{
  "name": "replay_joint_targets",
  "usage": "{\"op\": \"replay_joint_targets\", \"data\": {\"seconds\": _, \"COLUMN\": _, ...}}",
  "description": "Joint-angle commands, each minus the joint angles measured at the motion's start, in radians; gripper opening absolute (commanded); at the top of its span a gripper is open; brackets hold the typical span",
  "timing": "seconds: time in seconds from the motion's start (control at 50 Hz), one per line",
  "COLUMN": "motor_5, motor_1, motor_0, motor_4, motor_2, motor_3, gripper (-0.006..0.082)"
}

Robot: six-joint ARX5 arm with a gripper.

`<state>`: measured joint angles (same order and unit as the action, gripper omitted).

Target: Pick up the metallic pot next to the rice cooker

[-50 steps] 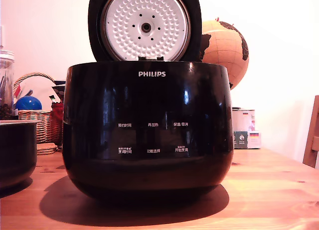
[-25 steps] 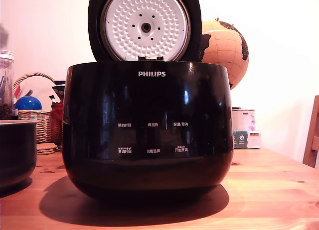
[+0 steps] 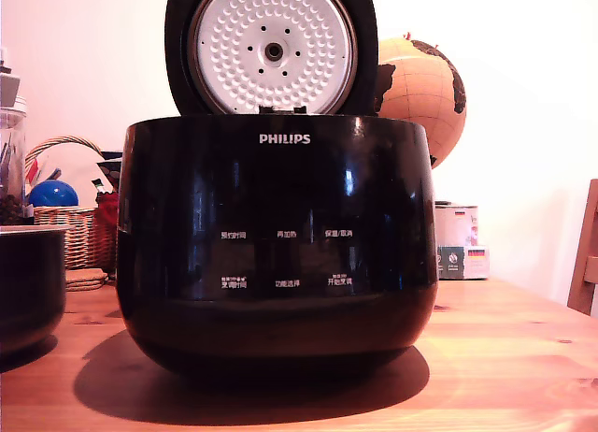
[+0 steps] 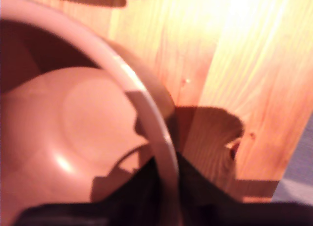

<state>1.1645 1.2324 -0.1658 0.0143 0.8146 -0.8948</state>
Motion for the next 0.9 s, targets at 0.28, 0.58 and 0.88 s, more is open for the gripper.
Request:
{"op": "replay_joint_targets", "data": {"seconds": 0.28, "motor_5": -0.012, "motor_1": -0.004, "motor_0": -0.022, "motor_4": -0.079, "motor_2": 0.172, "motor_3": -0.137, "gripper": -0.0021}}
{"op": "replay_joint_targets", "data": {"seconds": 0.58, "motor_5": -0.091, "motor_1": -0.004, "motor_0": -0.084, "motor_4": -0.136, "motor_2": 0.344, "motor_3": -0.343, "gripper": -0.0021}}
{"op": "replay_joint_targets", "data": {"seconds": 0.88, "motor_5": -0.188, "motor_1": -0.015, "motor_0": -0.143, "motor_4": -0.143, "motor_2": 0.477, "motor_3": -0.459, "gripper": -0.0021}}
